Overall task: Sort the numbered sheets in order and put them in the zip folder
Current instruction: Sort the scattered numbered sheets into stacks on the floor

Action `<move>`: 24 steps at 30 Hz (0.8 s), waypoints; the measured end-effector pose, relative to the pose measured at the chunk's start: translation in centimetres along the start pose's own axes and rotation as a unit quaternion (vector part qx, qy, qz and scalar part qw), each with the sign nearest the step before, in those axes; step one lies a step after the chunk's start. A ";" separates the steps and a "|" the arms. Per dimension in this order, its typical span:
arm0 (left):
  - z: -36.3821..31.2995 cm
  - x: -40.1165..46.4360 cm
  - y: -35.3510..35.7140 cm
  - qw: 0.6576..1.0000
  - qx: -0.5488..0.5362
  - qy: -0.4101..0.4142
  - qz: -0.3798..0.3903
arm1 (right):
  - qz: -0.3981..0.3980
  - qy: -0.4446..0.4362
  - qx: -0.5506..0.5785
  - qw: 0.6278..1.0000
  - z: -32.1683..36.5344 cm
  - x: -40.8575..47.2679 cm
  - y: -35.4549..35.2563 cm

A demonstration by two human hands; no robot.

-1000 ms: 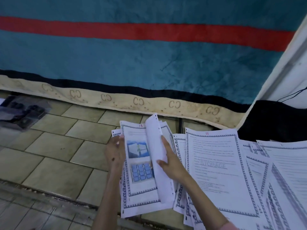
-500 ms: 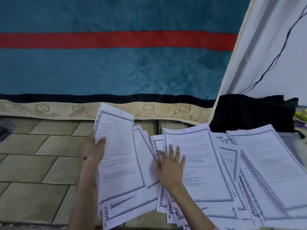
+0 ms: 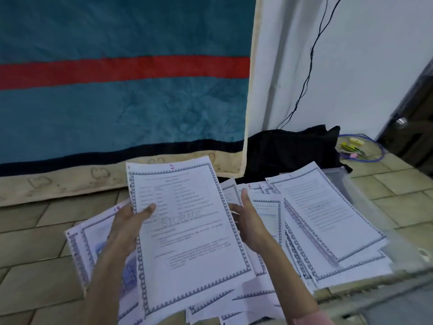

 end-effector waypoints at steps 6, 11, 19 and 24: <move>6.3 0.9 5.9 0.989 -0.040 -0.120 0.074 | -0.106 -0.093 -0.257 0.956 -2.4 0.2 -4.3; 9.1 1.4 6.7 0.990 0.040 -0.105 0.088 | -0.128 -0.061 -0.267 0.953 -4.3 0.5 -6.0; 10.3 2.3 6.7 0.989 0.084 -0.076 0.094 | -0.403 -0.100 -0.367 0.833 4.1 -0.3 -21.1; 11.0 2.9 6.6 0.989 0.074 -0.091 0.092 | -0.389 0.121 -0.476 0.779 3.9 -0.7 -28.6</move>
Point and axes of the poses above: each hand's wrist, its own x-axis towards the middle knuckle, its own y-axis out of the palm, z = x × y, the point moved 2 cm from there along x, towards the middle knuckle, and after that the axes turned 3 degrees about -z, right-handed, at the moved point
